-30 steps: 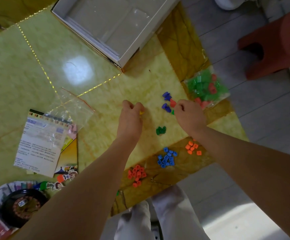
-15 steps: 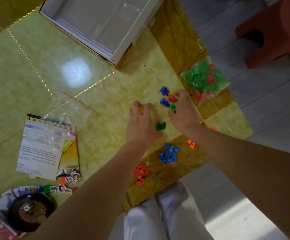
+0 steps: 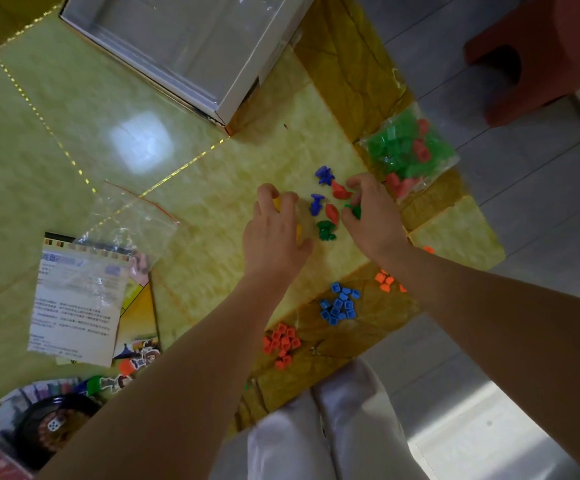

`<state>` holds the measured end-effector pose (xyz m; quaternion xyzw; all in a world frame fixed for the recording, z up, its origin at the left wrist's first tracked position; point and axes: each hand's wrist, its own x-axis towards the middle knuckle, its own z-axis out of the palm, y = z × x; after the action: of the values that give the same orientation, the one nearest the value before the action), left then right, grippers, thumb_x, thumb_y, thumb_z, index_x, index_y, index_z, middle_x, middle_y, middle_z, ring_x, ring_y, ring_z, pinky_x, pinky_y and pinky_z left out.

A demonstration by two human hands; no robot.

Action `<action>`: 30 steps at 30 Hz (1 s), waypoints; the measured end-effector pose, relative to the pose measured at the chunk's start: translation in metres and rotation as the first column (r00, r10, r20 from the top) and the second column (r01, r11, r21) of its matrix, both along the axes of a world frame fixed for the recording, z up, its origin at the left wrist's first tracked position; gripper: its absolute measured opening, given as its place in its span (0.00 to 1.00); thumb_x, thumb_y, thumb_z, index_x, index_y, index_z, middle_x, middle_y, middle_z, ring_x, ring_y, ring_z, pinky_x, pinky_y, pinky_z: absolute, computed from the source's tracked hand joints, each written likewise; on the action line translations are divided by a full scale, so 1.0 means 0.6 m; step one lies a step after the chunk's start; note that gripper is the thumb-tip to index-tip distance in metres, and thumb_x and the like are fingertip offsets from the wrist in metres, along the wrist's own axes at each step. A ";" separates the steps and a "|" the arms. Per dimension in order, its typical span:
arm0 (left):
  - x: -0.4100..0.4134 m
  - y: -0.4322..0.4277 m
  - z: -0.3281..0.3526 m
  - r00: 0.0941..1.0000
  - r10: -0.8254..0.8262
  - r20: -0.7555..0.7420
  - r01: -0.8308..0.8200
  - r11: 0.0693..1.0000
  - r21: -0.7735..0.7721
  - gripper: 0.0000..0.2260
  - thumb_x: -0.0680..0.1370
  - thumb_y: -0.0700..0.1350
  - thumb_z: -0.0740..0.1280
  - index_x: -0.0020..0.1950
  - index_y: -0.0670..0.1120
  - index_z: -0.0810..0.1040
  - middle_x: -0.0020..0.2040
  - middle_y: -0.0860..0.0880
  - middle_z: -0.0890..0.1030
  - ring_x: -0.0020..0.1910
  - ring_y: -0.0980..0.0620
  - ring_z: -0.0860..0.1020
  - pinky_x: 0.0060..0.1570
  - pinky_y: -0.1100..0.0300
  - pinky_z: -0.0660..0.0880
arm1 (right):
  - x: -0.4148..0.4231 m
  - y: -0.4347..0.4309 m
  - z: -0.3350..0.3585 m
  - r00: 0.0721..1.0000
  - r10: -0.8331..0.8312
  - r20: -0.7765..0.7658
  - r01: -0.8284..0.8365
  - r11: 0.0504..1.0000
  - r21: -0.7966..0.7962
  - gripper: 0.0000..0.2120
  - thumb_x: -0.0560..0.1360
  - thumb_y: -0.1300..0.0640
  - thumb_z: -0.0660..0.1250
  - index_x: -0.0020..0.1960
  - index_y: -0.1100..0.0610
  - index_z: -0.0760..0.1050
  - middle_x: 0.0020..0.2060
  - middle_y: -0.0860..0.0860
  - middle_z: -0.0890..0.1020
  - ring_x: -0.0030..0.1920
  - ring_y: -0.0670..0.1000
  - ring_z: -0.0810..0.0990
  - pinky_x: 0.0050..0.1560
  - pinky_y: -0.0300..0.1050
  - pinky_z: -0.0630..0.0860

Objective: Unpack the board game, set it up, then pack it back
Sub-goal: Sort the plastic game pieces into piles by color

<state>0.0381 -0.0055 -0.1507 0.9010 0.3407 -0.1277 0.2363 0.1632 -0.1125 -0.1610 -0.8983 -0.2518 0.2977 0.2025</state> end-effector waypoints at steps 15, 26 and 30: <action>-0.035 0.013 0.008 0.994 0.014 0.109 -0.012 1.000 -0.021 0.26 0.72 0.44 0.70 0.69 0.45 0.67 0.63 0.45 0.64 0.52 0.47 0.75 0.35 0.59 0.68 | -0.024 0.002 0.025 1.000 0.029 -0.001 -0.029 0.995 0.091 0.11 0.80 0.49 0.62 0.54 0.56 0.75 0.48 0.48 0.78 0.46 0.47 0.76 0.44 0.41 0.69; -0.160 0.009 0.046 0.765 0.621 -0.170 -0.423 0.286 -0.860 0.08 0.77 0.45 0.69 0.41 0.42 0.81 0.27 0.54 0.78 0.28 0.57 0.73 0.30 0.67 0.69 | -0.175 0.028 0.064 0.919 0.190 -0.346 -0.139 0.976 0.167 0.08 0.71 0.58 0.73 0.45 0.53 0.74 0.32 0.46 0.72 0.32 0.45 0.69 0.35 0.45 0.68; -0.241 0.004 0.045 0.704 0.686 -0.186 -0.499 0.291 -0.816 0.06 0.76 0.43 0.71 0.46 0.41 0.83 0.31 0.51 0.80 0.28 0.58 0.74 0.30 0.66 0.69 | -0.247 0.026 0.071 0.868 0.268 -0.418 -0.204 0.960 0.192 0.08 0.74 0.58 0.69 0.50 0.53 0.72 0.37 0.50 0.74 0.34 0.48 0.70 0.35 0.46 0.68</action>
<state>-0.1066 -0.0034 -0.1236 0.4944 0.5231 -0.0822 0.6893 0.0152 -0.0967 -0.1185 -0.7535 -0.3282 0.4967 0.2790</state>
